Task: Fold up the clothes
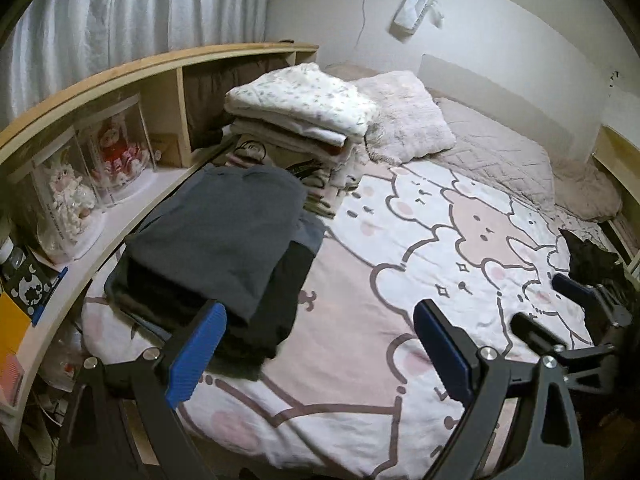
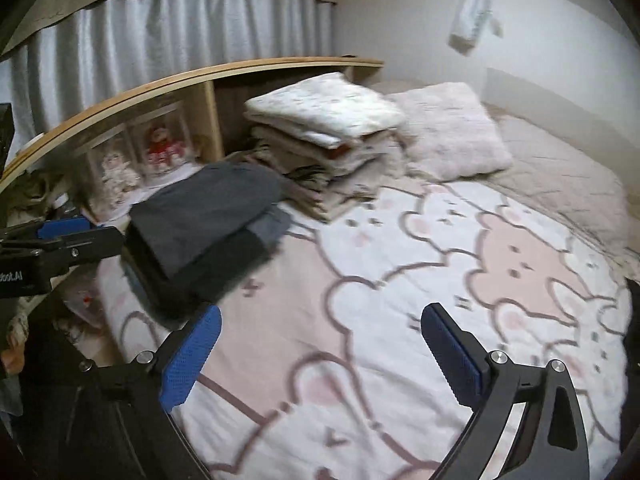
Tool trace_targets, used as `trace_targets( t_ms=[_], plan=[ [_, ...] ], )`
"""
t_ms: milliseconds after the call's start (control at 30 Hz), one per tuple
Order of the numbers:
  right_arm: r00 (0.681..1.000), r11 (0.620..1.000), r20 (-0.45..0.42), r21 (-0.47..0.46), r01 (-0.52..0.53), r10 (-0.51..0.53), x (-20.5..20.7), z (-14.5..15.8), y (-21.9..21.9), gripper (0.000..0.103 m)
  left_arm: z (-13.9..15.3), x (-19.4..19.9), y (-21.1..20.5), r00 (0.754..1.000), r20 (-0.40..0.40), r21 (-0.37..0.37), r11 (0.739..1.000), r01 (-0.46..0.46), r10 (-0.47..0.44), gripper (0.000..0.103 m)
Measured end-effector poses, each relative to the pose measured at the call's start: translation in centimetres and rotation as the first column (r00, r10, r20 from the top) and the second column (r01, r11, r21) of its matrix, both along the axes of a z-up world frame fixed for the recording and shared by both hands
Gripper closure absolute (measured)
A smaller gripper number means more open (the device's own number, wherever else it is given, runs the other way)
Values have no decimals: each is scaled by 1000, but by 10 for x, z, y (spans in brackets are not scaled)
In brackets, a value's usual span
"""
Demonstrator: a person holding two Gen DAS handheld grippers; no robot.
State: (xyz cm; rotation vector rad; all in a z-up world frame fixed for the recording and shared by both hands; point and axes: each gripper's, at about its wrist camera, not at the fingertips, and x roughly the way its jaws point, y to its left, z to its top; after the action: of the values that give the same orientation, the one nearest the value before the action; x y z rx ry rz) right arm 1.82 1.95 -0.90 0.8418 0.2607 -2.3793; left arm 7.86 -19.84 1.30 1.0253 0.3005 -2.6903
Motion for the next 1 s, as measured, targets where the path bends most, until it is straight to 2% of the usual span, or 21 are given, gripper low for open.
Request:
trace_targets(
  t_ms=[333,533,767,833,1000],
  plan=[
    [992,991,-52,64,120,-117,3,8,81,0,-5,-3,35,1000,-12,11,1000,-8,8,8],
    [981,981,-50,35,188,-186,6,7,118,0,-6,-1,53,1000,-21,-21,1000,-13,12,8],
    [965,966,-65,28,255,-253,7,0,143,0,-8,0,70,1000,-22,-60,998,-2,1,6],
    [965,966,-53,26,259,-257,6,-3,146,0,-8,1,73,1000,-22,-66,998,-2,0,1],
    [964,965,-49,24,263,-261,9,-7,152,0,-8,2,79,1000,-27,-77,997,1,-3,1]
  ],
)
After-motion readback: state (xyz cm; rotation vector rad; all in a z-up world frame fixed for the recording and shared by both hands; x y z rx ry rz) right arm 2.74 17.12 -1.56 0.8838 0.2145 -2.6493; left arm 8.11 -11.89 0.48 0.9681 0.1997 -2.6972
